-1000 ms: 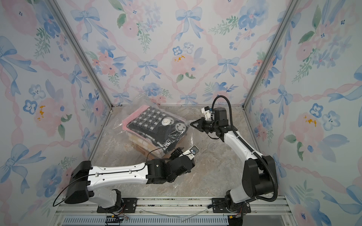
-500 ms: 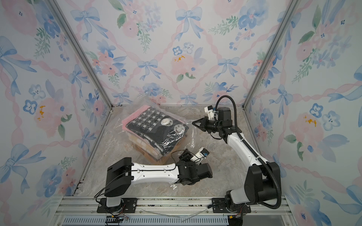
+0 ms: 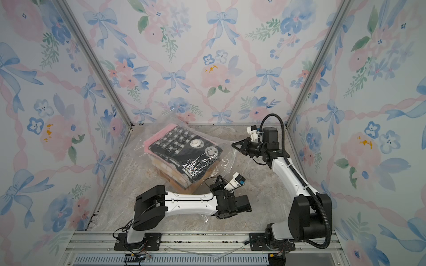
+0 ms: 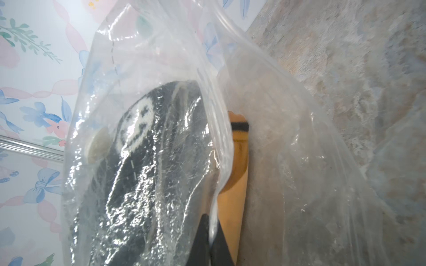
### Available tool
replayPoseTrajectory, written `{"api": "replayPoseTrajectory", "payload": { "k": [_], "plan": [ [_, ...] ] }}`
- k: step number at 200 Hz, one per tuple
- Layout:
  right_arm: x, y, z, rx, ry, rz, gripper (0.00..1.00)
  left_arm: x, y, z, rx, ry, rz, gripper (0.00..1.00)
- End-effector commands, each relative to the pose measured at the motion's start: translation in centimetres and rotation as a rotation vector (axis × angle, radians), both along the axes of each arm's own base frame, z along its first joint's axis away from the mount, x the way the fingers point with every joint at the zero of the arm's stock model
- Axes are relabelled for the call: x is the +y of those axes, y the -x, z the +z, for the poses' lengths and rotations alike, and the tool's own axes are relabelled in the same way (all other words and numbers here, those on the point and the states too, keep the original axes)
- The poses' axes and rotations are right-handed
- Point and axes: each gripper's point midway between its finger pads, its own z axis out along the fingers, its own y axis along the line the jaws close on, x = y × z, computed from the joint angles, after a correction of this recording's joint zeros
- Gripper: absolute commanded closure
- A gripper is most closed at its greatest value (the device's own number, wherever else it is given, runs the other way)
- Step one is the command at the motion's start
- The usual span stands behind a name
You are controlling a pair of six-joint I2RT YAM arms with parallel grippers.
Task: Take the blanket out of the vacuum bag
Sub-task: Open the vacuum bag at the center of the board.
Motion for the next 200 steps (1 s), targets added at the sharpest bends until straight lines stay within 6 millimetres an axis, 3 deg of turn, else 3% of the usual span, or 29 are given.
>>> {"api": "replayPoseTrajectory", "payload": {
  "k": [1,36,79,93,125,166,185,200],
  "plan": [
    [-0.8,0.2,3.0,-0.125,-0.004,0.006,0.77,0.2,-0.4,3.9,0.02,0.072,-0.015,1.0],
    [-1.2,-0.4,3.0,-0.142,-0.013,-0.017,0.68,-1.8,0.5,4.0,0.241,0.132,-0.163,1.0],
    [-1.4,-0.4,2.8,-0.142,-0.004,-0.022,0.35,-3.2,1.2,4.7,0.372,0.203,-0.263,1.0],
    [-1.7,0.0,2.8,-0.152,0.014,-0.034,0.3,-3.1,0.8,5.5,0.37,0.223,-0.264,1.0],
    [-3.3,1.6,3.3,-0.19,0.061,-0.104,0.29,-1.2,-2.4,7.9,0.375,0.316,-0.231,1.0],
    [-4.1,4.9,3.0,-0.21,0.084,-0.166,0.3,-0.1,-7.2,13.3,0.319,0.427,-0.266,1.0],
    [-3.7,6.2,2.7,-0.213,0.066,-0.167,0.32,0.6,-9.1,15.3,0.296,0.463,-0.272,1.0],
    [-2.2,7.2,2.5,-0.226,0.063,-0.135,0.32,1.2,-10.4,16.4,0.279,0.487,-0.275,1.0]
  ]
}}
